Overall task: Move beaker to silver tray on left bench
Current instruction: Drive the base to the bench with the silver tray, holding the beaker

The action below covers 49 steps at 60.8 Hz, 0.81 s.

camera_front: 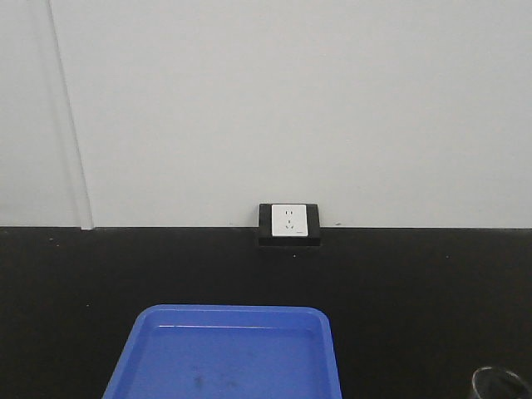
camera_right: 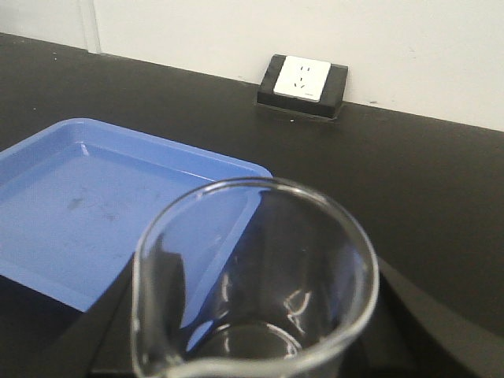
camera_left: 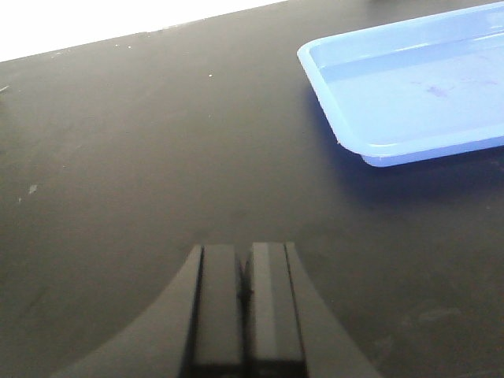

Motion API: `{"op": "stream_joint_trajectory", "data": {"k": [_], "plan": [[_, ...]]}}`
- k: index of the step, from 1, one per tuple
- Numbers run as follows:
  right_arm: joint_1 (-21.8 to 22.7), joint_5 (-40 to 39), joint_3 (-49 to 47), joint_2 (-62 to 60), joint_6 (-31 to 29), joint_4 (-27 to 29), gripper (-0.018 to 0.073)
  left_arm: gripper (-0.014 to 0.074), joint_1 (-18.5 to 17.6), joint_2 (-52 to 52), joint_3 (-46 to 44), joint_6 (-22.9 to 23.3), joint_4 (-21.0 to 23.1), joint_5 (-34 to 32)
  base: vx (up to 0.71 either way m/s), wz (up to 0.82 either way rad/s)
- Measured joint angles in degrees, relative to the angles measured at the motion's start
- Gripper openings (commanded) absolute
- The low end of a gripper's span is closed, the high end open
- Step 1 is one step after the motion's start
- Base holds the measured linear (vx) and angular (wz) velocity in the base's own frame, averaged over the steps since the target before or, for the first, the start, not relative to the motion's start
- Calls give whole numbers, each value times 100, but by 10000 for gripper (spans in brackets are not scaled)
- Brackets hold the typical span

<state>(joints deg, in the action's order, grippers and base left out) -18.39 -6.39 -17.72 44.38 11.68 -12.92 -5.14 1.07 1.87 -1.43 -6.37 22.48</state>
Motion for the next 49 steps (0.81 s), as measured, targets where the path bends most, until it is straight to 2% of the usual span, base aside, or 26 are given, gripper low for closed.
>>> {"op": "stream_joint_trajectory", "data": {"k": [26,49], "plan": [[0,0,0,0,0,0,-11,1,0,0,0,0,0,0,-2,-1],[0,0,0,0,0,0,-11,1,0,0,0,0,0,0,-20,-6]]}}
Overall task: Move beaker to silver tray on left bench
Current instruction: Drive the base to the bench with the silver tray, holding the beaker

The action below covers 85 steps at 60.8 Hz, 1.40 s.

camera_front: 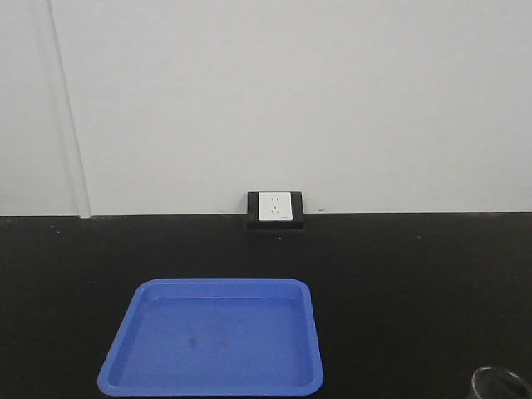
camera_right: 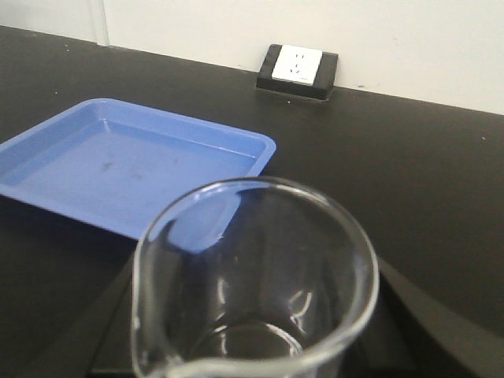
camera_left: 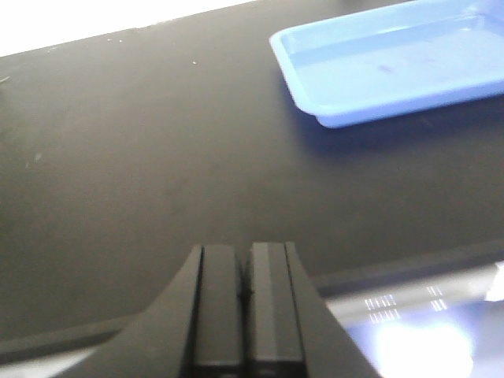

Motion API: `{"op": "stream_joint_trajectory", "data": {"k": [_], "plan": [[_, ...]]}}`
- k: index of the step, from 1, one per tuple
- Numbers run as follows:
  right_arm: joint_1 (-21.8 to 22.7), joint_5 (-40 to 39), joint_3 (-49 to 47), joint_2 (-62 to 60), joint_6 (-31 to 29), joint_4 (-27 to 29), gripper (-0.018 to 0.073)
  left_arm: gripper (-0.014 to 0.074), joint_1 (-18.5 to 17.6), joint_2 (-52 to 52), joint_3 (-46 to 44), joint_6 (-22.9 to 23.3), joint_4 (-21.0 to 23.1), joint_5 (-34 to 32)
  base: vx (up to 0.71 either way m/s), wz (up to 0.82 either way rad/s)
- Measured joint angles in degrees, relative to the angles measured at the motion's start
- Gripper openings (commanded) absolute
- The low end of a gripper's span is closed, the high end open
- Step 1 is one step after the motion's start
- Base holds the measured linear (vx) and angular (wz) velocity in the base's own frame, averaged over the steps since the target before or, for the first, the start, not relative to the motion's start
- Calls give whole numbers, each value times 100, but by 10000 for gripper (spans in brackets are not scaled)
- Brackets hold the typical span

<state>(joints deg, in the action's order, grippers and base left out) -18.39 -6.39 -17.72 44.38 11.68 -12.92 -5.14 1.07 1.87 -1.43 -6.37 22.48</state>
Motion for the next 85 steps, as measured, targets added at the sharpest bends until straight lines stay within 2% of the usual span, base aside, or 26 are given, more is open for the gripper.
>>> {"op": "stream_joint_trajectory", "data": {"k": [51,85], "plan": [[0,0,0,0,0,0,-11,1,0,0,0,0,0,0,-34,-3],[0,6,0,0,0,0,-11,1,0,0,0,0,0,0,-38,30]]}}
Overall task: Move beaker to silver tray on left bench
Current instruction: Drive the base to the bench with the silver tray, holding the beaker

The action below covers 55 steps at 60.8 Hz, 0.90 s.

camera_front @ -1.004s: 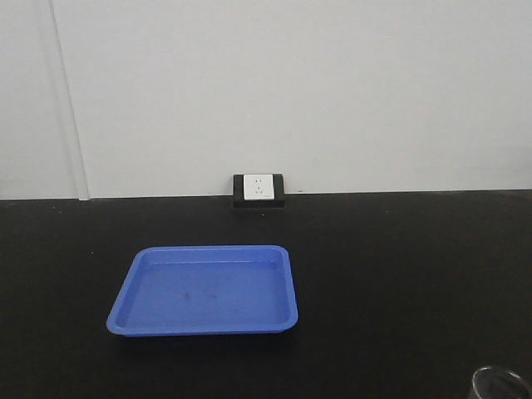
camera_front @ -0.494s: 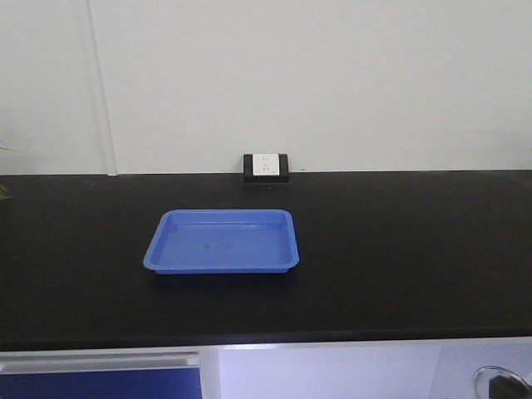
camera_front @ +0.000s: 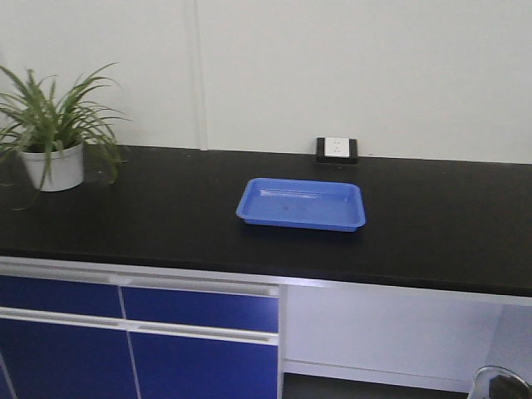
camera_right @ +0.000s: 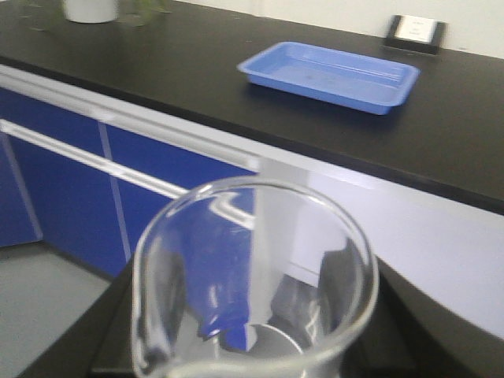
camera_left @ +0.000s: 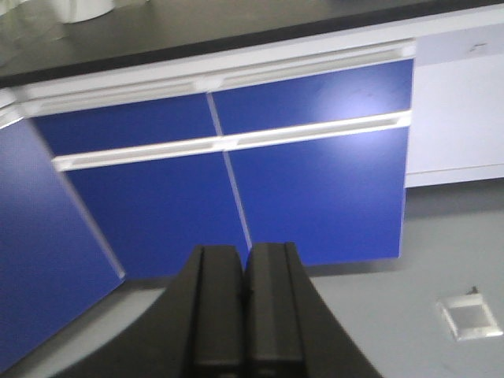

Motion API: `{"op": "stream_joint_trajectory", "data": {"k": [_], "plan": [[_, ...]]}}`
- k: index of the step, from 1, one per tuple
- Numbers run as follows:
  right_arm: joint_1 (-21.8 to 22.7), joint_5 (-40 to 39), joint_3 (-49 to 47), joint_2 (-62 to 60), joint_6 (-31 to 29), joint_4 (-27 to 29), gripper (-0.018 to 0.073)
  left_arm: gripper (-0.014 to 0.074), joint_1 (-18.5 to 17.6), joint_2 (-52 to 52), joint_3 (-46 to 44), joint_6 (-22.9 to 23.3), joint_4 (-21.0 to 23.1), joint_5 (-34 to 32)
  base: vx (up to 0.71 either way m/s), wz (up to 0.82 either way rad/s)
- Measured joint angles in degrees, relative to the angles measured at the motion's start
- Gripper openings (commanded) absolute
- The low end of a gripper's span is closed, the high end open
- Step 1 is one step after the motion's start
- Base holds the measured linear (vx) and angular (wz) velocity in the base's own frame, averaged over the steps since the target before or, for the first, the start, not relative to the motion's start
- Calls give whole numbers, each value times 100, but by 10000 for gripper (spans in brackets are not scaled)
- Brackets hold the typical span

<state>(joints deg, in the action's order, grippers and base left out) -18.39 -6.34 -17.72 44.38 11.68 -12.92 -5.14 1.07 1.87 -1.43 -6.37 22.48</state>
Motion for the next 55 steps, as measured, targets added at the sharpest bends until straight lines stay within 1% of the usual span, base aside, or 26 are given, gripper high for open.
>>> {"op": "stream_joint_trajectory", "data": {"k": [29,55], "plan": [[0,0,0,0,0,0,-11,1,0,0,0,0,0,0,-35,50],[0,0,0,0,0,0,-11,1,0,0,0,0,0,0,-26,55]]}}
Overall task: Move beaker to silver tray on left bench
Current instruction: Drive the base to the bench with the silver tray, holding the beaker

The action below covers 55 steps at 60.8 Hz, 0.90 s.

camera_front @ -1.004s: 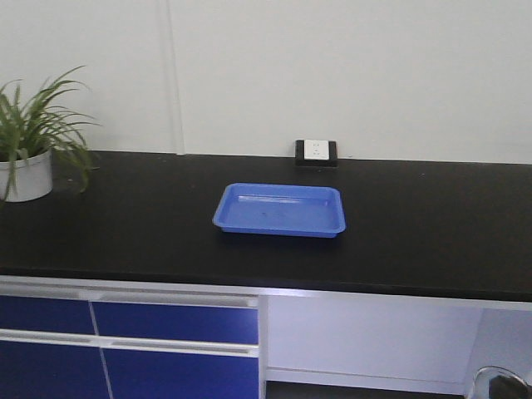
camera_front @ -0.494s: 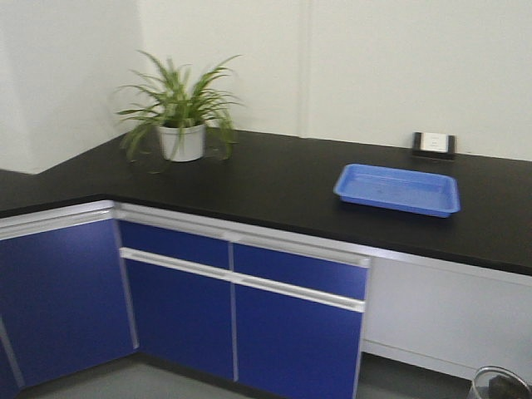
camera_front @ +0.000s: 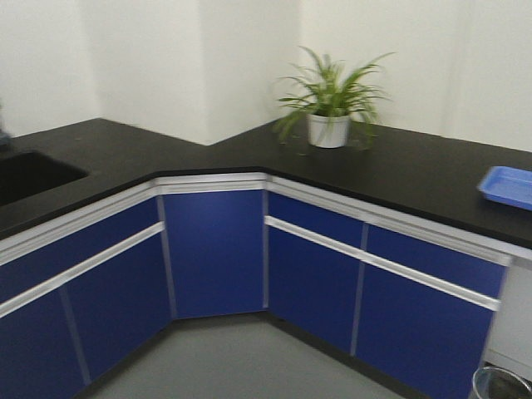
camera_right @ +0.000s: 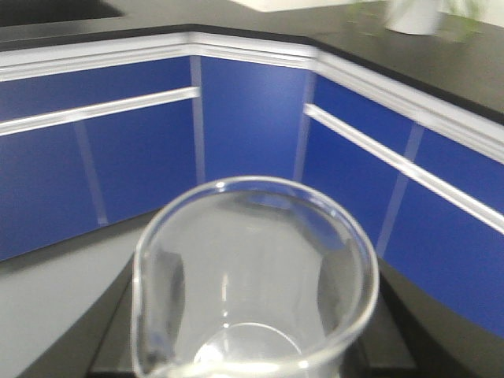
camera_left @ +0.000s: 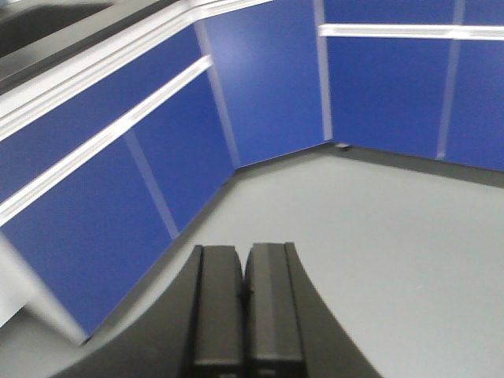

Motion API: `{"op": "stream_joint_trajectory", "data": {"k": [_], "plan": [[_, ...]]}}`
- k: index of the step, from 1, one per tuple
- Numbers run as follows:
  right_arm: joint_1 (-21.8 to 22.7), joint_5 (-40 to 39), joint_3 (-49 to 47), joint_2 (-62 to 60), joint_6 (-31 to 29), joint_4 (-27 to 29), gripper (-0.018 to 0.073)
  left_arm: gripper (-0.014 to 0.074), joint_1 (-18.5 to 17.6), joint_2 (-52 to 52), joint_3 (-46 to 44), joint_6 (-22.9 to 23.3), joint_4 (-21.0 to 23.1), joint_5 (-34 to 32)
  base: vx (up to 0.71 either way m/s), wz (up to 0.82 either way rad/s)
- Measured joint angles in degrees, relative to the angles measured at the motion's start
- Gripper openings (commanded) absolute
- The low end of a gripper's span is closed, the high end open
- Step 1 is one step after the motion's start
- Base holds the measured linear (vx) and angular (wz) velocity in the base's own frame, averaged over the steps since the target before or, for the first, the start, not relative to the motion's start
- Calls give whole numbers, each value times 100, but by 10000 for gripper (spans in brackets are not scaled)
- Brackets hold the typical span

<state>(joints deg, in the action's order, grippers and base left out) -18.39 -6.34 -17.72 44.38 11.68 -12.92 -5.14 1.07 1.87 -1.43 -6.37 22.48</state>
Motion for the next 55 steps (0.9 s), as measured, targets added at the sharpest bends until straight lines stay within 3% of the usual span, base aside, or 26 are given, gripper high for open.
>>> {"op": "stream_joint_trajectory", "data": {"k": [29,55], "plan": [[0,0,0,0,0,0,-11,1,0,0,0,0,0,0,-13,71],[0,0,0,0,0,0,-11,1,0,0,0,0,0,0,7,60]]}}
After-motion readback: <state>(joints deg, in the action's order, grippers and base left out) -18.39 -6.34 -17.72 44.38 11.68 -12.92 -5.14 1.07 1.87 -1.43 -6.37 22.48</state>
